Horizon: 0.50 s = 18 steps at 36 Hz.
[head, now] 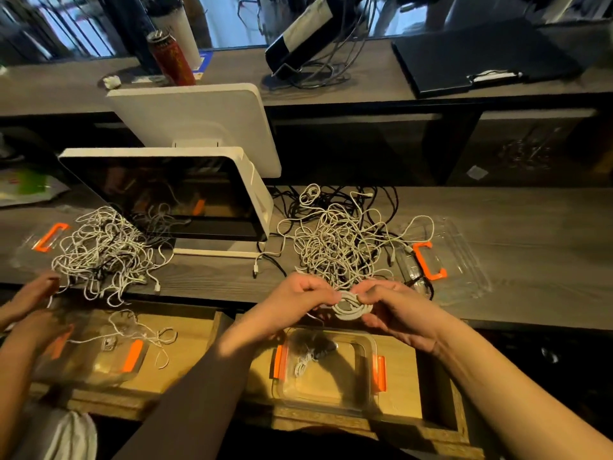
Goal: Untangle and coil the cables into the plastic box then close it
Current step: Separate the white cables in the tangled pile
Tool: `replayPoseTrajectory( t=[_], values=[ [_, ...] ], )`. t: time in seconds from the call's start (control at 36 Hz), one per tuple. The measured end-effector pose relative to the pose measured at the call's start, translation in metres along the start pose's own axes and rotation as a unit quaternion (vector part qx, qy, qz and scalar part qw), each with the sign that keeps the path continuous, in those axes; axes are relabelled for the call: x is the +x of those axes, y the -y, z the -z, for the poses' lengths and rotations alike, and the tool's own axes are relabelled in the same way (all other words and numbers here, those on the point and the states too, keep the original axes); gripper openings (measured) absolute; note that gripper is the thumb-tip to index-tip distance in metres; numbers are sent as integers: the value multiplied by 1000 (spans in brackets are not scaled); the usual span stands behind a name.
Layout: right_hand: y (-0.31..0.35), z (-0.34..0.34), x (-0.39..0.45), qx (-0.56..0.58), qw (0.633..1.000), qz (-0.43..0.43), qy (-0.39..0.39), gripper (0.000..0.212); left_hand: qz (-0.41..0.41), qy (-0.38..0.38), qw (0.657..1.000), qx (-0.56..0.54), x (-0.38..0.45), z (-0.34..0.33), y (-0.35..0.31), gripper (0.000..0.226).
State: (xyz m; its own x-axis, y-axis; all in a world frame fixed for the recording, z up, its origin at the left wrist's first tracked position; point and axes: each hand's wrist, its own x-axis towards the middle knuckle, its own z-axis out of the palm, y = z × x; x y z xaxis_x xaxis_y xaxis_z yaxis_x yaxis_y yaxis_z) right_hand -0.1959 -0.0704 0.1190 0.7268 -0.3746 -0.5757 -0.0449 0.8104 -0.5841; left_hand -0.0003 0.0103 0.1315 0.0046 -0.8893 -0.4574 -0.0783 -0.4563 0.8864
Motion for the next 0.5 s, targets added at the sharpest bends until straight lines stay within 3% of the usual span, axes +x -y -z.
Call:
replayPoseTrajectory(
  t=[0.06, 0.19, 0.31, 0.39, 0.5],
  values=[
    [-9, 2, 6, -37, 999, 5, -21, 18, -9, -23, 999, 34, 2, 1, 8, 36],
    [-34, 1, 27, -93, 989, 53, -106, 9, 16, -108, 994, -3, 8, -6, 40, 31],
    [-57, 7, 41, -221, 963, 62, -141, 4, 74, -182, 980, -30, 15, -14, 76, 35],
    [-83, 16, 54, -293, 942, 28, -161, 9, 134, -194, 971, -47, 16, -20, 109, 38],
    [-118, 29, 73, -381, 906, 7, -185, 19, 165, -194, 965, -58, 12, -25, 150, 17]
  ],
)
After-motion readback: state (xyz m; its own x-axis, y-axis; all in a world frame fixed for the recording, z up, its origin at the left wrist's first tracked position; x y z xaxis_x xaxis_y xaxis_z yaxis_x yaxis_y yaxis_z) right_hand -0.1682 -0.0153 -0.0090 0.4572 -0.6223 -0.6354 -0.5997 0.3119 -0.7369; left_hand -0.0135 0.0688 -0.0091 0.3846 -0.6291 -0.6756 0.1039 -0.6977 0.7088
